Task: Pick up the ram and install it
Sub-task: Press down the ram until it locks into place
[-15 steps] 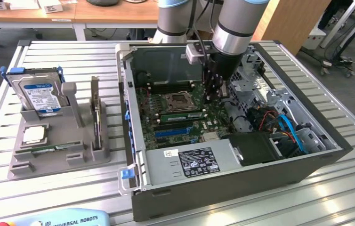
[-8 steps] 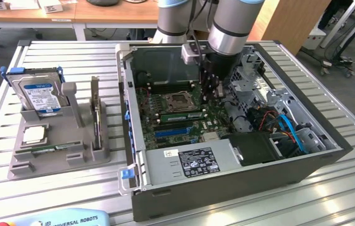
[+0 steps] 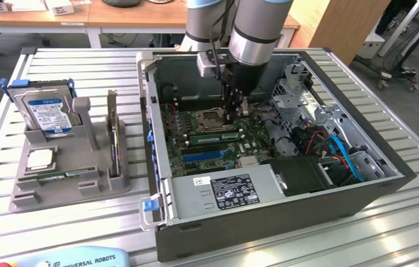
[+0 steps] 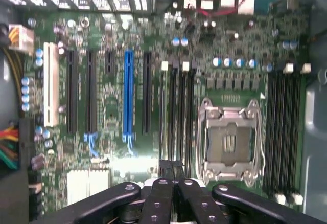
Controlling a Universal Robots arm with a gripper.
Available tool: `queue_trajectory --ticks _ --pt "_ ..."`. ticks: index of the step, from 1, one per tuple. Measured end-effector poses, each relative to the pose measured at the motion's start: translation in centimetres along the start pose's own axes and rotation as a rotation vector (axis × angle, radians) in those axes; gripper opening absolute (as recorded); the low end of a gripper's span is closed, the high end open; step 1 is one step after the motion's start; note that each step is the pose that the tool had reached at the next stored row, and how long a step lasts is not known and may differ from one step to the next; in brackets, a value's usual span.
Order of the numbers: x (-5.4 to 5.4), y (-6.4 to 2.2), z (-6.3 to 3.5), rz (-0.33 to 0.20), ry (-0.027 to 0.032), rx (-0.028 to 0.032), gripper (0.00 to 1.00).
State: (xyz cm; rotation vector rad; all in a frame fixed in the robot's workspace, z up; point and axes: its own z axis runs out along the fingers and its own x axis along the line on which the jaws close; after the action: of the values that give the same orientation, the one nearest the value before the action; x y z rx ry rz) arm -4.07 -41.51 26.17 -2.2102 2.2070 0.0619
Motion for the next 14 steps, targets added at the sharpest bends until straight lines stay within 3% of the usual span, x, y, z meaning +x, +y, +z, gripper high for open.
queue_trajectory --ticks 14 --pt "0.0 3.47 0.31 0.001 0.0000 0.0000 0.10"
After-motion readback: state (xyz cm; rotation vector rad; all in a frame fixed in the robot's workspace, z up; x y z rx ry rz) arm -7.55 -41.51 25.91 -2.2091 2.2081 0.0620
